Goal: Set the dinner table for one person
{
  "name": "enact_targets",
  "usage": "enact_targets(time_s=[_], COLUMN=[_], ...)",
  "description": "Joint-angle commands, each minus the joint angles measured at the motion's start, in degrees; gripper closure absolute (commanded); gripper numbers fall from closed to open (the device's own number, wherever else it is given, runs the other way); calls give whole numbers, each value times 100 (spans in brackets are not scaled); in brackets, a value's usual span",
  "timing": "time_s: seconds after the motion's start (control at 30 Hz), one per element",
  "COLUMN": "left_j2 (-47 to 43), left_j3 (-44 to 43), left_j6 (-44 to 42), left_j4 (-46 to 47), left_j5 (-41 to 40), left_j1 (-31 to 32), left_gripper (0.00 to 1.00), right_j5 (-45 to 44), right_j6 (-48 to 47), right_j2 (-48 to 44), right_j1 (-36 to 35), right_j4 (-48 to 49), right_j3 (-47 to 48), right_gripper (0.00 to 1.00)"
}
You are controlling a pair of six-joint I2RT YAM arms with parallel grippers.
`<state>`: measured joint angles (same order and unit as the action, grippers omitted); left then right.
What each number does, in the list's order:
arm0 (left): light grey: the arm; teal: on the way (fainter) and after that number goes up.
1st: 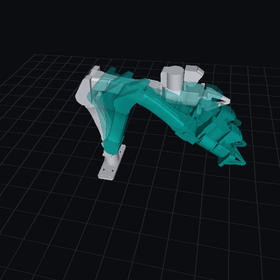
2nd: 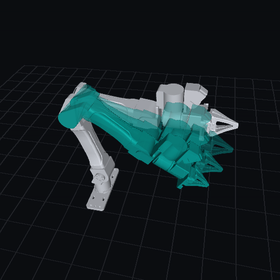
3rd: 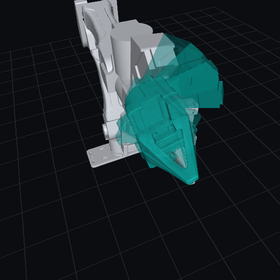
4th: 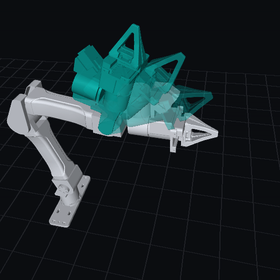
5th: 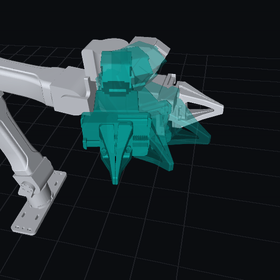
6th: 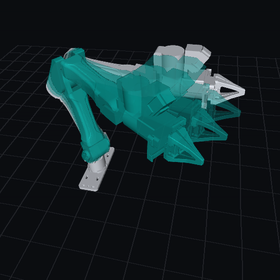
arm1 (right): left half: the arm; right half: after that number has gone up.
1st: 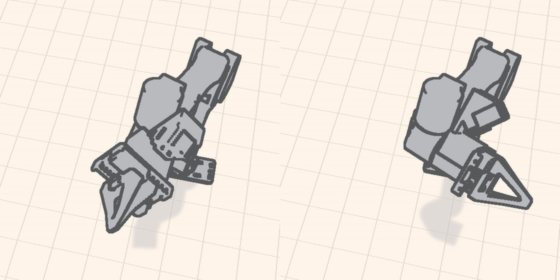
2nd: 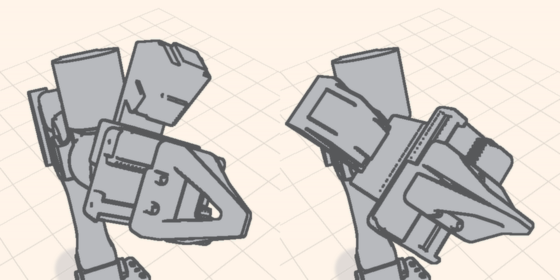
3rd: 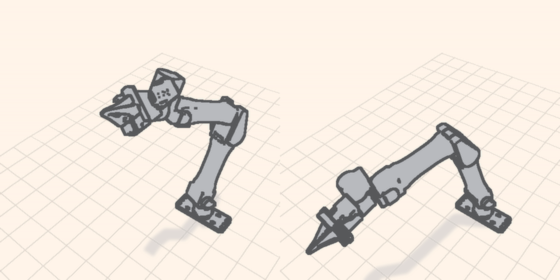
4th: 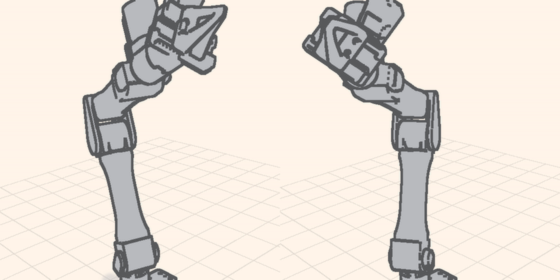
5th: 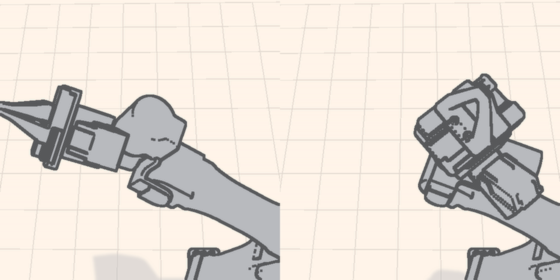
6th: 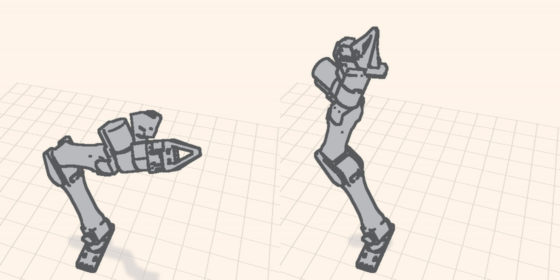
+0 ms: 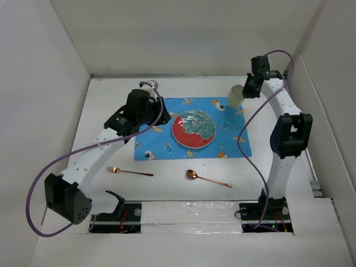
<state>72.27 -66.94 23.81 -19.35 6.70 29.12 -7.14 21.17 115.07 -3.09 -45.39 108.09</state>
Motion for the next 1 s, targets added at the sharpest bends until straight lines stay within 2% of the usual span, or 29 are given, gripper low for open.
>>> enact_targets(time_s=[0.0, 0.17, 0.4, 0.7, 0.77, 0.83, 0.97], left_j2=[-99, -143, -152, -117, -108, -99, -38], left_j3=[-197, -136, -48, -118, -188, -302, -530], left_j6=[-8, 44, 106, 62, 1, -52, -149], left_j4=[-24, -51, -33, -60, -103, -156, -200], left_j5=[-142, -265, -301, -336, -371, -450, -477], left_j1=[-12, -12, -12, -12, -12, -12, -12], left_gripper=[63, 63, 63, 62, 62, 62, 62], right_j5=[-174, -183, -209, -51, 10, 72, 169], right_j6=[-104, -174, -183, -201, -201, -192, -210], right_j2=[207, 700, 983, 931, 825, 562, -228], right_j1=[-86, -86, -86, -86, -86, -86, -33], right_j4=[-119, -216, -287, -304, -313, -313, -278], right_j3=[782, 1345, 1346, 1328, 1381, 1434, 1041], right_gripper=[100, 100, 100, 75, 65, 55, 49])
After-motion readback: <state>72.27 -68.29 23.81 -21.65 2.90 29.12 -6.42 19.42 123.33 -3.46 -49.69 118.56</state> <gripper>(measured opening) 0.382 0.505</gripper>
